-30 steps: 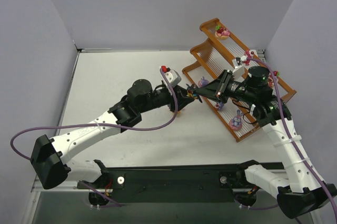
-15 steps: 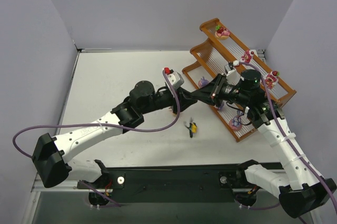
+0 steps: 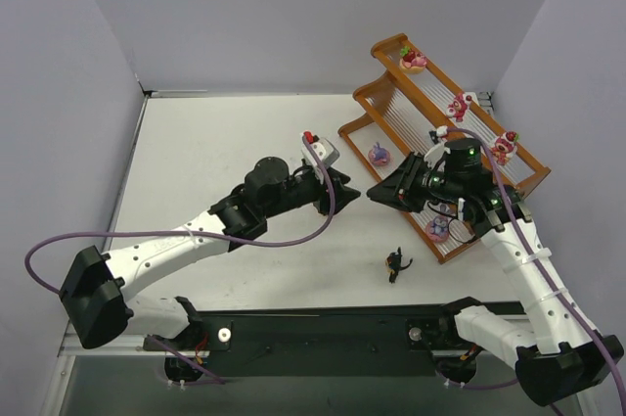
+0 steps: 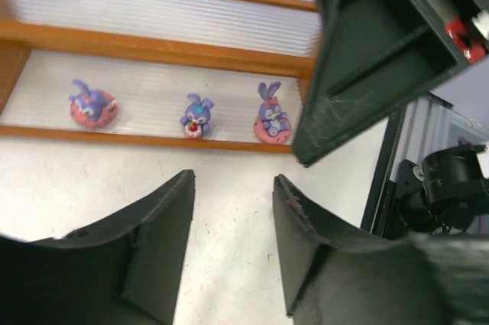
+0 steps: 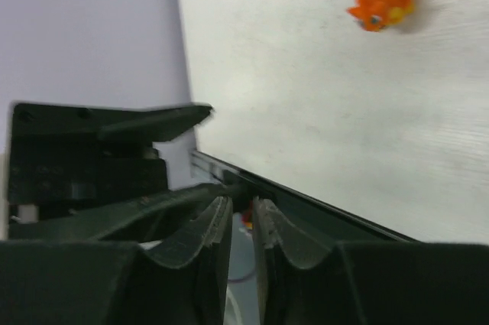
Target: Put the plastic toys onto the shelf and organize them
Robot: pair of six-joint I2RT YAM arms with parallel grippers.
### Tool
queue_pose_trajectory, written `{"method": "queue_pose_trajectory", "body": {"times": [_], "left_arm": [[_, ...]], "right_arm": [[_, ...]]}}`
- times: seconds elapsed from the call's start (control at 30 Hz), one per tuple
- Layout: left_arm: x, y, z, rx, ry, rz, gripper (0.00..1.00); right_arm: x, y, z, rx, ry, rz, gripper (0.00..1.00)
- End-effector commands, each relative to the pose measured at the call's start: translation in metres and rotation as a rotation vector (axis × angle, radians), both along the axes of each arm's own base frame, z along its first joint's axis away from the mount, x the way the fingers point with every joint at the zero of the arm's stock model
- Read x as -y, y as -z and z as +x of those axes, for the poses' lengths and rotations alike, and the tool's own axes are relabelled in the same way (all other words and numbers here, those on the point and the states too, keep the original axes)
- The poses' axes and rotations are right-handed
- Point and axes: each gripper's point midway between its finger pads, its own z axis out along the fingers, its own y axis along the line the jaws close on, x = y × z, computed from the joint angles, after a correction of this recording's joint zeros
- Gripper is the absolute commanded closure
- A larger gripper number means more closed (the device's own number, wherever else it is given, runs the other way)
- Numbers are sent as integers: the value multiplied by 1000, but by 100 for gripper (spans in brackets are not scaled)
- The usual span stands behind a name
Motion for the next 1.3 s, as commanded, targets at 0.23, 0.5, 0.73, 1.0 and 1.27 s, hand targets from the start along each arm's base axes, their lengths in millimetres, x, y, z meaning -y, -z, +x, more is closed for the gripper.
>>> {"method": "queue_pose_trajectory", "body": {"times": [0.23, 0.5, 0.73, 1.0, 1.27], "left_arm": [[-35, 87, 50, -360, -495, 57, 27], [-40, 161, 74, -465, -759, 228, 17], [-42, 187, 83, -452, -870, 315, 17], [-42, 201, 87, -455, -895, 300, 24], [-35, 208, 96, -436, -900, 301, 31]], "right_arm": [[65, 56, -18, 11, 75, -442, 49], [72, 63, -29, -11, 90, -463, 42], [77, 61, -37, -20, 95, -473, 42], [79, 63, -42, -31, 92, -479, 42], [81, 61, -43, -36, 94, -486, 43]]}}
